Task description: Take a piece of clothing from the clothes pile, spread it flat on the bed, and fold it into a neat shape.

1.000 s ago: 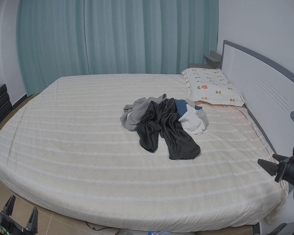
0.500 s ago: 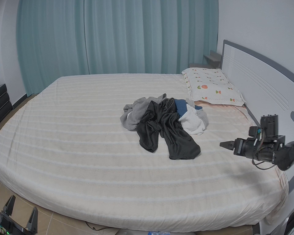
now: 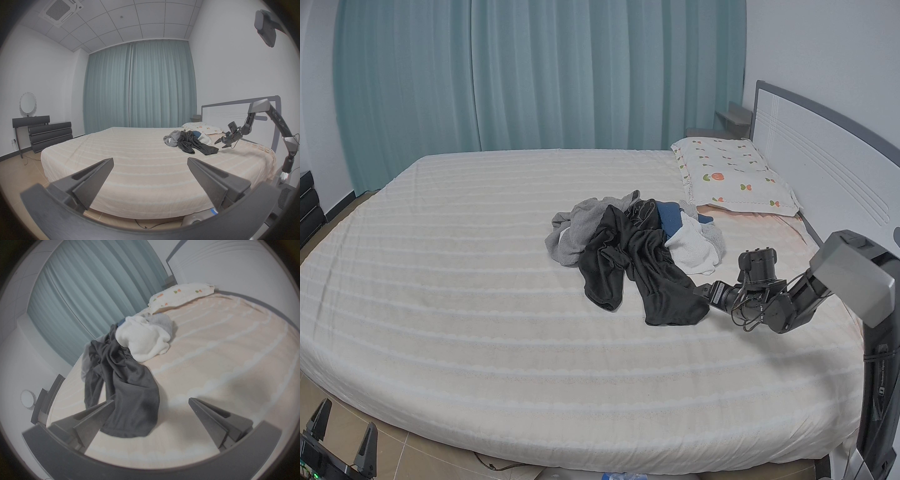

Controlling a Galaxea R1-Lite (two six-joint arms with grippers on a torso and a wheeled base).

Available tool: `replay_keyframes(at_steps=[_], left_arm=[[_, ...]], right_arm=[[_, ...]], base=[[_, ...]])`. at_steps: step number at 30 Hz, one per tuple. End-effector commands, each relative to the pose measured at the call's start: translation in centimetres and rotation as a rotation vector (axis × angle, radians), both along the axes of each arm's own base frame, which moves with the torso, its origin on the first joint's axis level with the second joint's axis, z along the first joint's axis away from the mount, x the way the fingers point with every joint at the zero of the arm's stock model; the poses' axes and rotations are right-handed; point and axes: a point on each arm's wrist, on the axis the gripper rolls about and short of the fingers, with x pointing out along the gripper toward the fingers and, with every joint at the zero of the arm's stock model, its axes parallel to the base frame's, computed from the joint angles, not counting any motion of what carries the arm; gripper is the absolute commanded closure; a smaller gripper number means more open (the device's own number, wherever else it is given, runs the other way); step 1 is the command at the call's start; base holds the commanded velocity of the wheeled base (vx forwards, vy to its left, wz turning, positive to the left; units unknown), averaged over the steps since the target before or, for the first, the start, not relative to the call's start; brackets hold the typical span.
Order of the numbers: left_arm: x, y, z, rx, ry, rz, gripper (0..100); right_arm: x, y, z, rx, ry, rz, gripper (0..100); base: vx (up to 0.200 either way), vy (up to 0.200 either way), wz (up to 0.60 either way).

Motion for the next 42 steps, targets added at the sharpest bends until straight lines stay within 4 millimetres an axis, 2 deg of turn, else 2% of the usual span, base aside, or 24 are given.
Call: replay_keyframes(at_steps=[1, 9, 10, 11, 17, 22, 24, 25, 27, 30, 35, 36, 38, 39, 40, 42], left_arm=[[0.0, 0.0, -0.4, 0.000, -0.002, 0.000, 0], [0.0, 0.0, -0.4, 0.000, -0.002, 0.002, 0], [0.0, 0.0, -0.4, 0.000, -0.002, 0.000, 0], [0.0, 0.0, -0.4, 0.000, -0.002, 0.000, 0], [0.0, 0.0, -0.4, 0.000, -0.002, 0.000, 0], [0.0, 0.0, -0.4, 0.000, -0.002, 0.000, 0], [0.0, 0.0, -0.4, 0.000, -0.002, 0.000, 0], [0.0, 0.0, -0.4, 0.000, -0.002, 0.000, 0], [0.0, 0.0, -0.4, 0.000, -0.002, 0.002, 0], [0.0, 0.0, -0.4, 0.000, -0.004, 0.002, 0], [0.0, 0.0, -0.4, 0.000, -0.002, 0.000, 0], [0.0, 0.0, -0.4, 0.000, -0.002, 0.002, 0], [0.0, 0.0, -0.4, 0.000, -0.002, 0.002, 0], [0.0, 0.0, -0.4, 0.000, -0.002, 0.000, 0], [0.0, 0.0, -0.4, 0.000, -0.004, 0.000, 0], [0.0, 0.0, -0.4, 0.000, -0.002, 0.000, 0]], right_arm=[[2.0, 0.9, -5.0, -0.001, 0.051, -0.008, 0], [3.0, 2.3, -4.2, 0.012, -0.001, 0.017, 0], [2.9, 3.0, -4.4, 0.012, -0.001, 0.031, 0], [2.9, 3.4, -4.6, 0.011, -0.002, 0.037, 100], [3.4, 4.7, -5.7, 0.002, -0.007, 0.046, 100], [3.4, 4.6, -5.0, 0.004, -0.023, 0.039, 100], [3.2, 4.4, -3.3, 0.034, -0.042, 0.023, 100], [3.1, 4.4, -3.1, 0.041, -0.042, 0.019, 100], [2.2, 4.3, -0.6, 0.122, -0.049, -0.008, 100], [0.2, 4.0, 1.5, 0.183, -0.033, -0.006, 100], [-4.9, 2.8, 4.3, 0.275, -0.008, 0.073, 100], [-5.5, 2.7, 4.8, 0.292, -0.019, 0.081, 100], [-8.1, 2.6, 6.9, 0.363, -0.069, 0.103, 100], [-8.4, 2.7, 6.9, 0.367, -0.070, 0.105, 100], [-10.3, 2.7, 8.1, 0.404, -0.115, 0.124, 100], [-12.7, 2.3, 9.4, 0.429, -0.195, 0.150, 100]], base=[[0.000, 0.000, 0.00], [0.000, 0.000, 0.00], [0.000, 0.000, 0.00], [0.000, 0.000, 0.00], [0.000, 0.000, 0.00], [0.000, 0.000, 0.00], [0.000, 0.000, 0.00], [0.000, 0.000, 0.00], [0.000, 0.000, 0.00], [0.000, 0.000, 0.00], [0.000, 0.000, 0.00], [0.000, 0.000, 0.00], [0.000, 0.000, 0.00], [0.000, 0.000, 0.00], [0.000, 0.000, 0.00], [0.000, 0.000, 0.00]])
